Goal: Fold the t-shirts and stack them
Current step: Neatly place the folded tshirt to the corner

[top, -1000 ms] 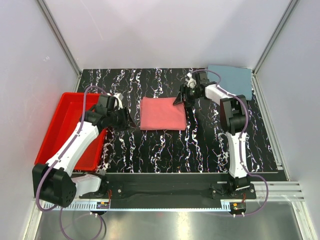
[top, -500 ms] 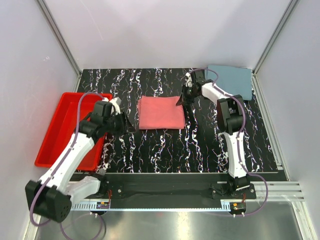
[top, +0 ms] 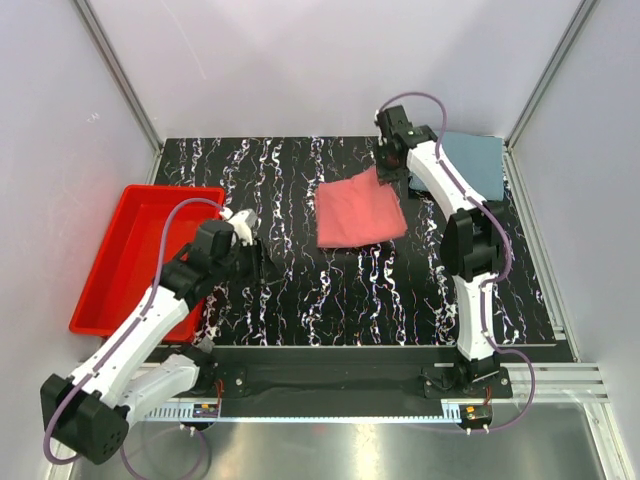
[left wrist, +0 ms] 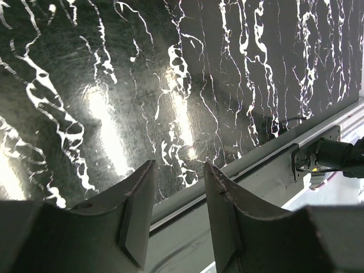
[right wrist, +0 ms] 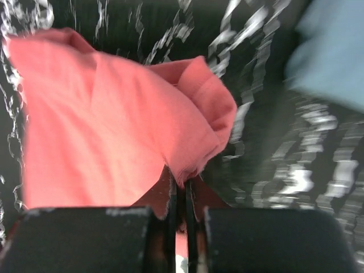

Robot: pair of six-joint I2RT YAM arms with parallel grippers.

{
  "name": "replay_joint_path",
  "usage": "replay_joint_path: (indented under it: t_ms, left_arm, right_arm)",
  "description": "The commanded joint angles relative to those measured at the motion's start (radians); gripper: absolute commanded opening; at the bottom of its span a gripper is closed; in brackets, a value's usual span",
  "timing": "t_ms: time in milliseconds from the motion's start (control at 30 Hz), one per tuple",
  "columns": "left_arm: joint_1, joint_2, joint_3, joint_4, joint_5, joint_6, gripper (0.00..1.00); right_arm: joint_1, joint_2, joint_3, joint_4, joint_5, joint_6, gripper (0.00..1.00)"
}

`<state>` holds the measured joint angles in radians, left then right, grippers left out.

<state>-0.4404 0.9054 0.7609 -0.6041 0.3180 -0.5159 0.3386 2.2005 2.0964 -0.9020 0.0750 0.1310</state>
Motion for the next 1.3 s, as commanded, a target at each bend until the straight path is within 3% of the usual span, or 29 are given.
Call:
replay_joint_path:
  t_ms: [0, 200, 467, 700, 800, 1267]
  left_arm:
    - [-0.001, 0.035, 0.012, 0.121, 0.046, 0.011, 0.44]
    - [0.012, 0.130, 0.043, 0.089, 0.003, 0.079, 0.44]
    - [0.020, 0.268, 0.038, 0.200, 0.042, 0.068, 0.44]
    - [0.023, 0.319, 0.046, 0.245, 0.070, 0.048, 0.44]
    - [0.023, 0.334, 0.040, 0.248, 0.078, 0.056, 0.44]
    - [0.042, 0.452, 0.112, 0.227, 0.113, 0.096, 0.44]
  right_arm:
    - [0.002, -0.038, 0.192, -0.107, 0.204, -0.125, 0.00]
    - [-0.026, 0.005, 0.319, -0.112, 0.288, -0.278, 0.00]
    - [-0.067, -0.013, 0.315, -0.002, 0.362, -0.349, 0.00]
    - [-0.095, -0.006, 0.350, 0.107, 0.313, -0.453, 0.00]
    - [-0.119, 0.051, 0.456, 0.080, 0.304, -0.459, 0.00]
    - [-0.142, -0.005, 0.519, 0.043, 0.224, -0.444, 0.00]
